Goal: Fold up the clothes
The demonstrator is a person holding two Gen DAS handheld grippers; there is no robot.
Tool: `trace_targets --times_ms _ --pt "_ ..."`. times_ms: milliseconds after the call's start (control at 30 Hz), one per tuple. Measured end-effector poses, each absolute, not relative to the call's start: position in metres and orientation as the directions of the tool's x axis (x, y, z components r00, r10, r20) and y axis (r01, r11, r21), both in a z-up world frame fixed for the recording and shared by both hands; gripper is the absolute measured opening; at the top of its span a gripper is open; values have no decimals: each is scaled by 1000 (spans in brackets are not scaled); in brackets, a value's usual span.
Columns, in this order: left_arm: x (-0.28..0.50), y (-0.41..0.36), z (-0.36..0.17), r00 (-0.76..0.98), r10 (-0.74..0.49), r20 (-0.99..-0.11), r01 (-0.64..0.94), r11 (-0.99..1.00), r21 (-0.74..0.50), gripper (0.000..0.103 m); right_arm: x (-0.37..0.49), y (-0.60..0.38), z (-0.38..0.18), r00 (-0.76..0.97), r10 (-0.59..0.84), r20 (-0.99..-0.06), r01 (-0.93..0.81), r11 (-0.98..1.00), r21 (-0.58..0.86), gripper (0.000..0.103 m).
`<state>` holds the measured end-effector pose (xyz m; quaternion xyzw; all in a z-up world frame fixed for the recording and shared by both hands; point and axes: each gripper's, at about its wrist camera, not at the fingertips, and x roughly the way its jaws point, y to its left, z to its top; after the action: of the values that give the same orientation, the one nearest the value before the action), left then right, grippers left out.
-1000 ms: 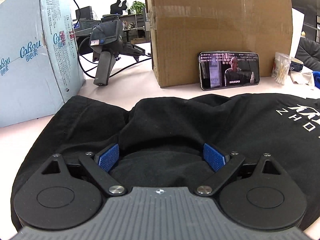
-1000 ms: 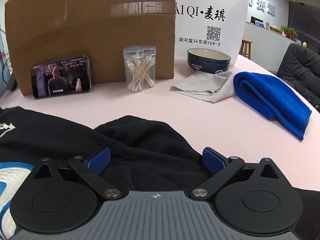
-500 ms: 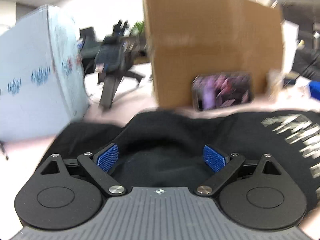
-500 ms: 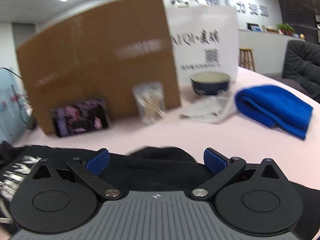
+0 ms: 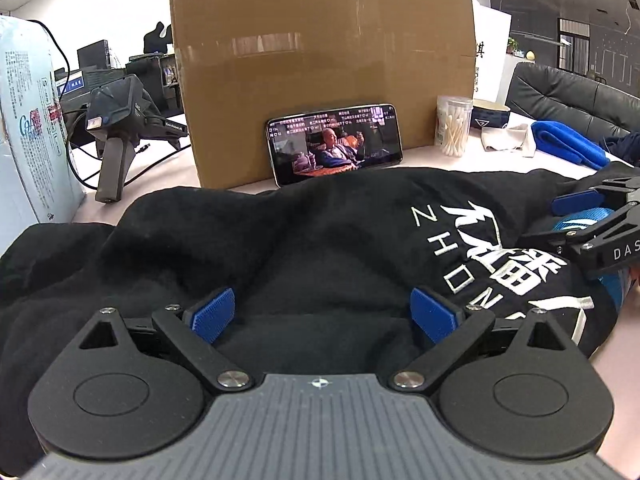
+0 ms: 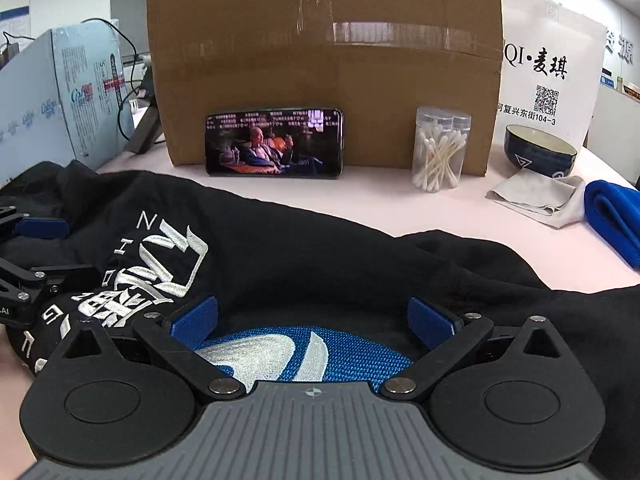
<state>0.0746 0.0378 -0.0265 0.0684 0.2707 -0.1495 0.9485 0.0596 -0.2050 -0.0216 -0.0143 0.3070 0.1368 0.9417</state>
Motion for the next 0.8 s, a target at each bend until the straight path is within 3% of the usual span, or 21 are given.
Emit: trace_targets --times_ms 200,367,467,600,800 --pt "75 38 -28 810 -251 -529 321 946 42 97 57 -215 -19 785 292 -546 -275 955 116 103" --pt "73 41 -27 814 -263 -517 322 946 26 97 12 -256 12 850 359 -386 -242 916 319 103" --pt "72 43 -27 817 -273 -507 323 946 11 97 -24 -291 25 889 323 -324 -159 882 443 103" --pt "71 41 -27 820 -268 -506 321 947 18 97 -67 -324 19 892 280 -355 -50 842 537 103" --pt "70 41 -26 822 -263 -505 320 947 27 97 -87 -356 -10 852 208 -480 148 785 602 103"
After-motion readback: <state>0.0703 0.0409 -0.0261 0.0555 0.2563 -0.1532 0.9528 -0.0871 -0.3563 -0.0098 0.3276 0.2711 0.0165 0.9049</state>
